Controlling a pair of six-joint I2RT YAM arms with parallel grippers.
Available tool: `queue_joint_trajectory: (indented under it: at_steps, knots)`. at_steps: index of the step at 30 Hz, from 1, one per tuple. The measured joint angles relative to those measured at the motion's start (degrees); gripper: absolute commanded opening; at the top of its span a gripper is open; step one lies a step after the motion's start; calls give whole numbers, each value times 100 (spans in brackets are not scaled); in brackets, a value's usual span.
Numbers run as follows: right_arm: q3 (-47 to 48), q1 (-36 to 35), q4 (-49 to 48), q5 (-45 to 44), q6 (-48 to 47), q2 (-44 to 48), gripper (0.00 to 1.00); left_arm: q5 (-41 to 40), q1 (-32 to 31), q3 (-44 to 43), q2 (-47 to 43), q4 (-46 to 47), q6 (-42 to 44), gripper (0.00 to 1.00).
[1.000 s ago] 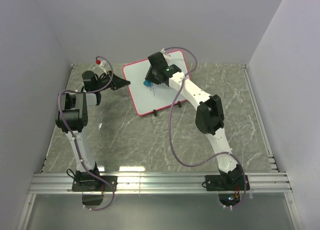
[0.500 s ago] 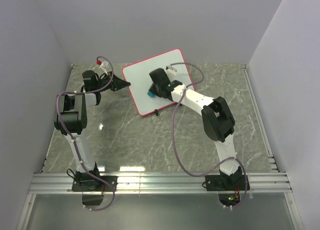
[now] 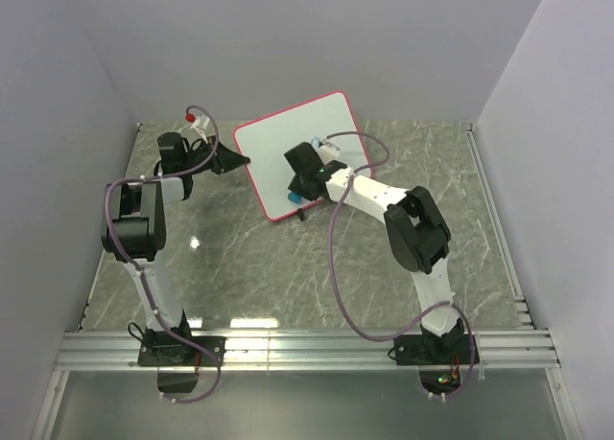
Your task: Erase the whiteboard
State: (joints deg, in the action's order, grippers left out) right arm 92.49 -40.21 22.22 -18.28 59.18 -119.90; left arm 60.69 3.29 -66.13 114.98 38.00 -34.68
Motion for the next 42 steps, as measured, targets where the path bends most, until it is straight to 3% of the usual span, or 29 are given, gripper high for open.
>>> queue_joint_trajectory:
  at_steps: [6,11,16,19,25,30,36,42]
  knots:
    - [1471,232,501,153,-247,-575,0,-177,-15,0,-179,-507,407,0]
    - [2448,494,-260,175,-293,-984,0,-254,-79,-31,-271,-850,680,0]
    - [2688,570,-752,146,-332,-1193,0,-339,-118,-66,-319,-1204,876,0]
    - [2262,564,-1121,114,-304,-1054,0,-345,-118,-116,-337,-1379,946,0]
    - [-509,487,-2074,-33,22,199,0,-297,-162,-205,-372,-1523,1025,0]
    - [-1910,409,-2107,-118,343,728,0,-247,-181,-208,-391,-1513,1043,0]
    - [-1779,402,-1926,-210,398,673,0,-232,-188,-205,-411,-1515,1058,0]
    - [-155,459,-798,-302,116,57,0,-317,-188,-203,-426,-1543,1152,0]
